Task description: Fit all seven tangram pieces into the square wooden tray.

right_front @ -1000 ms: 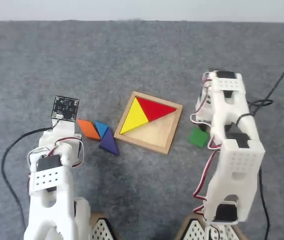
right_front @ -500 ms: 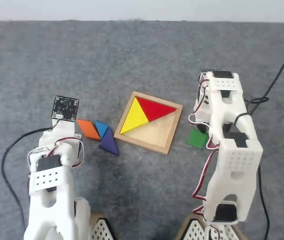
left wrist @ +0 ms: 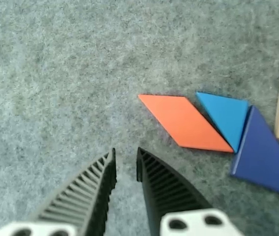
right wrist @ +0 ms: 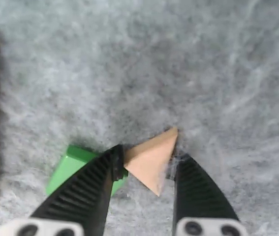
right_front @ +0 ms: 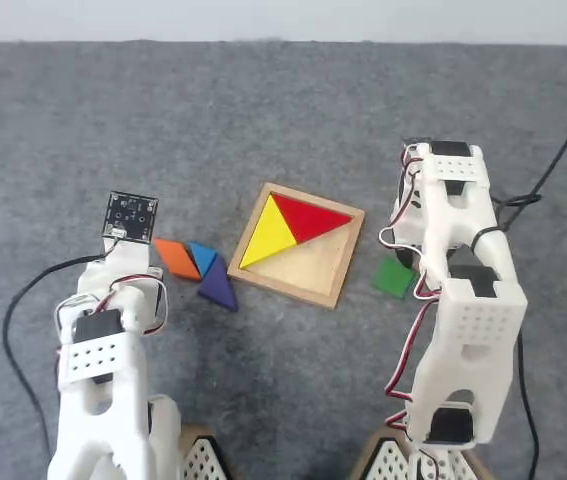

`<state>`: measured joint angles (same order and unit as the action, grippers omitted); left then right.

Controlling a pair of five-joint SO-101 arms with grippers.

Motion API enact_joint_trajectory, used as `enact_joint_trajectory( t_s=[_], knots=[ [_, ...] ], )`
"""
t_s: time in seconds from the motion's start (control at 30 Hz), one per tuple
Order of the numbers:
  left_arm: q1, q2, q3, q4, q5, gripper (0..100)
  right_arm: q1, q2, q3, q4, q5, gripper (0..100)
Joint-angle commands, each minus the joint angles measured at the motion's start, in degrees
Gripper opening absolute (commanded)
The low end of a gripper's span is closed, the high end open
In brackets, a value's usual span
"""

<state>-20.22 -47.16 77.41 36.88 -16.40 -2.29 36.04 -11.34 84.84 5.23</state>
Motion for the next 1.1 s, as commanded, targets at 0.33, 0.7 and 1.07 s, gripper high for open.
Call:
enact_joint_trajectory(
  t_s=[0.33, 0.7, 1.07],
  knots=[
    [0.18, -1.32, -0.04, -1.23, -0.97, 8, -0.66, -0.92, -0.62, 4.18, 1.05, 9.1],
    [0.18, -1.32, -0.04, -1.23, -0.97, 8, -0.66, -9.63, -3.25, 8.92, 1.05, 9.1],
    [0.18, -1.32, -0.04, -1.14, -0.97, 8, -3.91, -18.24, -3.25, 9.27, 0.88, 9.1]
  ],
)
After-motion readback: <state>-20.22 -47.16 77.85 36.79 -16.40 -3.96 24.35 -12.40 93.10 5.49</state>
